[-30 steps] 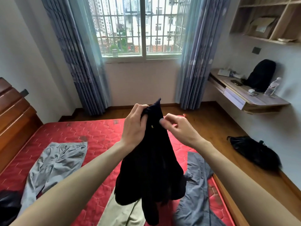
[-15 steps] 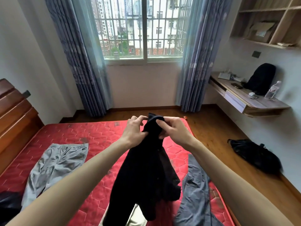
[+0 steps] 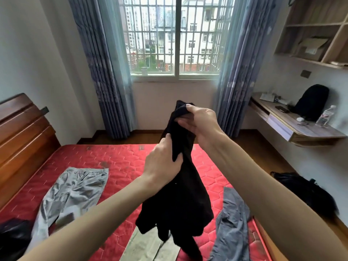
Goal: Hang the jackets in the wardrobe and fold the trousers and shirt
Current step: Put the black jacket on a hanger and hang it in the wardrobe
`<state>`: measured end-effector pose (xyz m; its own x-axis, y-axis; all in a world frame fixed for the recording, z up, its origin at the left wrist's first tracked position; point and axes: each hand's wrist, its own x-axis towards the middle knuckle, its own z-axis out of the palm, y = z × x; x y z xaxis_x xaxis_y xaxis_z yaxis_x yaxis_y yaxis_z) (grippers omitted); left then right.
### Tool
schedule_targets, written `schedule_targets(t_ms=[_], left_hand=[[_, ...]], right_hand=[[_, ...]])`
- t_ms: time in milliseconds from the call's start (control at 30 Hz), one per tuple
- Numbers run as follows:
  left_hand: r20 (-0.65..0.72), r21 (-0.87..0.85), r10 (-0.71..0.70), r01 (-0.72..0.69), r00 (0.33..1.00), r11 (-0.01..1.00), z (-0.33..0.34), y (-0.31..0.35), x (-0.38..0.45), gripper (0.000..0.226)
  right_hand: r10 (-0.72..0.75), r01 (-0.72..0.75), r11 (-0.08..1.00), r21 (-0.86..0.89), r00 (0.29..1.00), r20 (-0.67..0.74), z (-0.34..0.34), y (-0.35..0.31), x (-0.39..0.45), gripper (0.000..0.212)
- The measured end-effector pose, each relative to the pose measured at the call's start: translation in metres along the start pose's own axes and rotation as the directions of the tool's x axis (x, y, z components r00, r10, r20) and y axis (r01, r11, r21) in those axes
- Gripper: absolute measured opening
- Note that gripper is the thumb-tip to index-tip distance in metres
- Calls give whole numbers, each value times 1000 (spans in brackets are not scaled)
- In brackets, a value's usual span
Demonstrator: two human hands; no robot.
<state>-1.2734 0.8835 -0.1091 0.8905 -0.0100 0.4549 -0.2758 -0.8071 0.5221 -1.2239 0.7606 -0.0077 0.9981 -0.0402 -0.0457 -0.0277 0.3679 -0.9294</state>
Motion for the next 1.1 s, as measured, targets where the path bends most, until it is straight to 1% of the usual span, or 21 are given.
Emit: schedule_targets(t_ms=[33, 67, 100, 167, 233, 300, 367, 433, 500, 633, 667, 700, 767, 800, 833, 867, 900, 933, 967, 1000, 1100], left_hand=[[-20, 30, -3, 3, 1000, 1000, 3, -2, 4, 23], [-34, -2, -28, 28, 999, 1000, 4, -3, 8, 20], [-39, -88, -59, 56, 997, 995, 3, -6, 13, 24], [-61, -299, -117, 94, 991, 950, -3, -12, 21, 31], [-129, -384, -123, 64, 984, 921, -13, -18, 28, 38], [-154, -404, -102, 32, 983, 914, -22, -20, 33, 41], [-143, -396, -59, -2, 988, 918, -31, -19, 38, 42], [-112, -394, -11, -34, 994, 918, -40, -17, 46, 44], [-65, -422, 20, -46, 998, 906, -48, -12, 52, 47], [29, -420, 51, -34, 998, 907, -57, -6, 58, 51], [54, -415, 46, -19, 997, 910, -57, -4, 57, 52], [71, -406, 38, -6, 997, 914, -57, -3, 57, 53], [69, -385, 29, -1, 997, 923, -55, 0, 56, 53], [63, -381, 36, -10, 997, 925, -54, 1, 55, 53], [63, -382, 49, -22, 997, 924, -53, 3, 55, 53], [66, -382, 66, -35, 996, 923, -52, 4, 54, 52], [71, -380, 82, -49, 994, 923, -51, 5, 53, 50], [74, -380, 97, -61, 993, 923, -51, 5, 52, 49], [72, -381, 109, -73, 991, 921, -50, 5, 52, 47], [68, -384, 116, -82, 991, 920, -49, 4, 52, 47], [78, -394, 112, -72, 991, 916, -50, -5, 52, 48]], right_hand=[[-2, 2, 1000, 26, 1000, -7, 3, -9, -1, 17], [-18, 19, 999, 37, 1000, -17, 4, -17, -1, 17], [-43, 44, 998, 38, 999, -29, 3, -25, -1, 17], [-106, 107, 994, 11, 993, -56, -5, -38, 1, 19], [-160, 156, 987, -44, 983, -87, -19, -44, 5, 19], [-188, 176, 979, -104, 975, -117, -34, -43, 11, 14], [-178, 153, 977, -150, 970, -168, -48, -35, 19, 10], [-158, 117, 972, -202, 967, -201, -61, -23, 28, 15], [-150, 93, 960, -264, 968, -203, -73, -7, 33, 24], [-140, 68, 920, -387, 977, -163, -89, 23, 31, 31], [-174, 91, 885, -457, 974, -144, -91, 32, 29, 31], [-247, 137, 821, -555, 961, -127, -93, 42, 25, 27], [-431, 266, 621, -737, 902, -37, -93, 63, 12, 19], [-500, 355, 519, -777, 864, 61, -93, 72, 6, 21], [-529, 448, 432, -783, 829, 182, -92, 80, 3, 24], [-508, 513, 375, -772, 810, 291, -93, 86, 4, 26], [-452, 547, 361, -755, 811, 371, -93, 90, 3, 26], [-377, 554, 400, -730, 825, 420, -93, 92, 1, 26], [-316, 550, 467, -692, 835, 451, -95, 95, 0, 30], [-298, 544, 531, -650, 838, 458, -98, 98, -1, 37], [-355, 544, 617, -568, 837, 417, -107, 102, -2, 50]])
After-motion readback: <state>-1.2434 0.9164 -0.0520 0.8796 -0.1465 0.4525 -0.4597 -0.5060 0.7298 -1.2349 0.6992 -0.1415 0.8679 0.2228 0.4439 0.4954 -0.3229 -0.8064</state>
